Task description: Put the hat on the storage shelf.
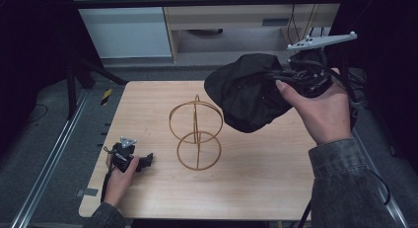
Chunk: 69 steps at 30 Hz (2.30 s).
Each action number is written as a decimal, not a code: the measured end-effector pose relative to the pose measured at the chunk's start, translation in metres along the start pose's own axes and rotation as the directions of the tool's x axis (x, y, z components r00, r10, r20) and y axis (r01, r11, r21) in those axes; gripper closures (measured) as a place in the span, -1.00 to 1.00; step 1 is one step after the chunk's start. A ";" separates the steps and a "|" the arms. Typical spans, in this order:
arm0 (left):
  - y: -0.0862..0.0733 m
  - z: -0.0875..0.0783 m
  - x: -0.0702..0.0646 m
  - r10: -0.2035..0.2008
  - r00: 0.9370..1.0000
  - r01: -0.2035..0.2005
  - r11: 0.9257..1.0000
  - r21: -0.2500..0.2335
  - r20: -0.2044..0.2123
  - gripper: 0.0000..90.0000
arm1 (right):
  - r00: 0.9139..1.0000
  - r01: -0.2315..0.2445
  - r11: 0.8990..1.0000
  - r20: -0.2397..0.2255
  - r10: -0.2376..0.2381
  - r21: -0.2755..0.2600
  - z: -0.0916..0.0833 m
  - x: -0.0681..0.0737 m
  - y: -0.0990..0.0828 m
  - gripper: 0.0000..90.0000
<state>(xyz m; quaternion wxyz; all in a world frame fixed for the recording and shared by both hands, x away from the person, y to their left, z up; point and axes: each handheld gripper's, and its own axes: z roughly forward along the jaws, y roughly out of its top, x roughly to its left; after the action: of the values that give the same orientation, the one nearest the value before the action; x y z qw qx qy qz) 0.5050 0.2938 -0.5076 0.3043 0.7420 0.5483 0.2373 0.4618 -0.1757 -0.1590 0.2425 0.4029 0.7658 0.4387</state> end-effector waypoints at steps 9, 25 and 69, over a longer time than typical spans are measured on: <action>0.000 0.000 0.000 0.001 1.000 -0.001 1.000 0.000 0.001 -1.00 | 1.000 0.013 1.000 -0.023 -0.013 0.002 0.009 0.009 0.006 0.89; 0.000 0.000 0.000 0.002 1.000 -0.002 1.000 0.001 0.001 -1.00 | 0.998 0.029 1.000 -0.062 -0.029 0.002 0.025 0.024 0.012 0.89; 0.000 0.000 0.000 0.000 1.000 0.000 1.000 -0.001 0.002 -1.00 | 0.981 0.091 0.996 -0.171 -0.087 0.016 0.052 0.064 0.021 0.88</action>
<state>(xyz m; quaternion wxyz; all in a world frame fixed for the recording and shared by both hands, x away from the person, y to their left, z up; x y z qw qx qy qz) 0.5053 0.2935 -0.5077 0.3053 0.7421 0.5478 0.2367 0.4725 -0.0916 -0.1676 0.1906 0.3324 0.8061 0.4510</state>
